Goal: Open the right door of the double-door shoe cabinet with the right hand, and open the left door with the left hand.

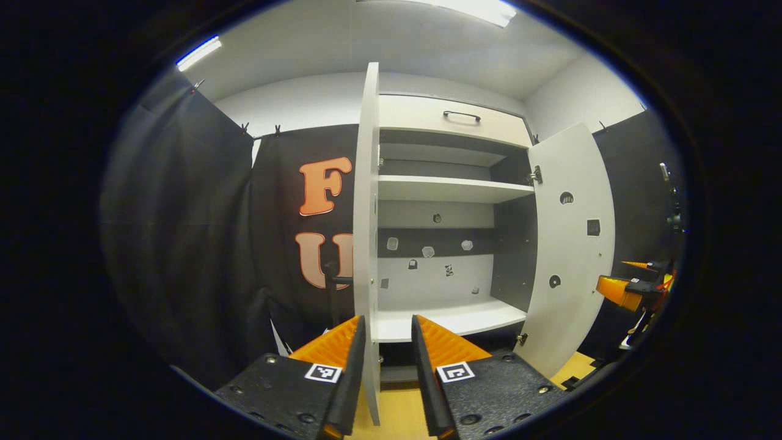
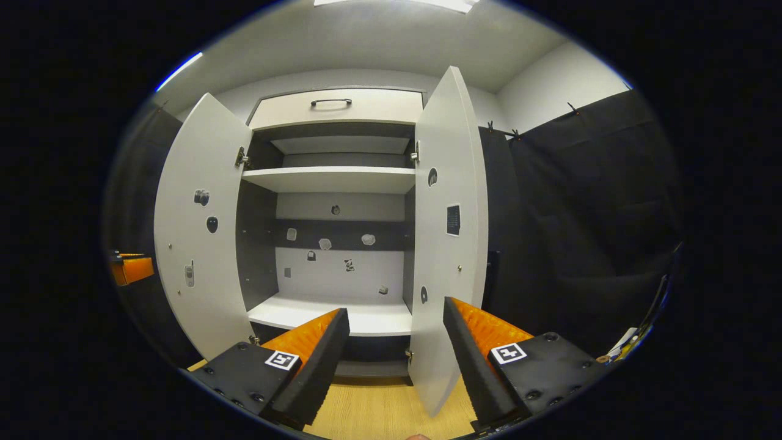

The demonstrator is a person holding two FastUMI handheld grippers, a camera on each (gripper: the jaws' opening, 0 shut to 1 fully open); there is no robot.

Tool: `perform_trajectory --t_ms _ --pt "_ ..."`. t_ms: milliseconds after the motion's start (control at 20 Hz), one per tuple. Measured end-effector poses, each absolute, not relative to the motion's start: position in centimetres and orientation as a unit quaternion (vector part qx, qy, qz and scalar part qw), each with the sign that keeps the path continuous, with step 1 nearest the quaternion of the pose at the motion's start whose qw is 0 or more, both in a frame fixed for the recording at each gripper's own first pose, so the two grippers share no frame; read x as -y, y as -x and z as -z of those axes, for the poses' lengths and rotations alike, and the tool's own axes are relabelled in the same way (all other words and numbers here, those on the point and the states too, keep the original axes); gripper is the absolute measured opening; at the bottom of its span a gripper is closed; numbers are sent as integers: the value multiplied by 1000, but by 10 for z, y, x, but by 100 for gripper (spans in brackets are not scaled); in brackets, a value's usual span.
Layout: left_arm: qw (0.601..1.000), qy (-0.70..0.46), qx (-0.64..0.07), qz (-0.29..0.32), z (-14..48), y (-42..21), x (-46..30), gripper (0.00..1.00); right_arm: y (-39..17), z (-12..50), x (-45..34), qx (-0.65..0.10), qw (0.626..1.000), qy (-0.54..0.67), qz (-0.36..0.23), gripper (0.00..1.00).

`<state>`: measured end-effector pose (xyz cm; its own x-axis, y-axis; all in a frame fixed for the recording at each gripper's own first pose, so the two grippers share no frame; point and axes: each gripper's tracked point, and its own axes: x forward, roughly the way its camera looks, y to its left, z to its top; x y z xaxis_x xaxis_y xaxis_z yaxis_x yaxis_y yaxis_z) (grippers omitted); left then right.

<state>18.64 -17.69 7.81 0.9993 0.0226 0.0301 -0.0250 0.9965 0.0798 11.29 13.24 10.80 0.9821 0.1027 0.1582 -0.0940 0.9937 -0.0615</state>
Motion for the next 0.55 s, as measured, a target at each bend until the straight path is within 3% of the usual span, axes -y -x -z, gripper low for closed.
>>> perform_trajectory --t_ms 50,100,150,200,250,300,400,550 --pt "999 -41 20 -8 -80 -185 185 60 -111 -108 -129 82 995 25 -48 94" --pt "999 -41 24 -1 -82 -184 194 57 -110 -109 -127 83 995 24 -46 94" --pt "999 -40 25 6 -83 -184 204 72 -109 -109 -125 84 995 23 -46 94" --pt "999 -39 25 12 -84 -185 215 80 -110 -109 -123 84 995 22 -46 99" --pt "999 -41 25 14 -84 -187 225 92 -109 -109 -121 84 995 21 -45 99" --pt "999 -43 27 16 -84 -190 232 97 -109 -108 -118 84 995 21 -42 99" --pt "998 -49 29 18 -81 -193 245 98 -108 -107 -114 83 996 18 -37 94" --pt "998 -56 24 25 -72 -198 263 99 -106 -106 -114 79 996 20 -40 94"
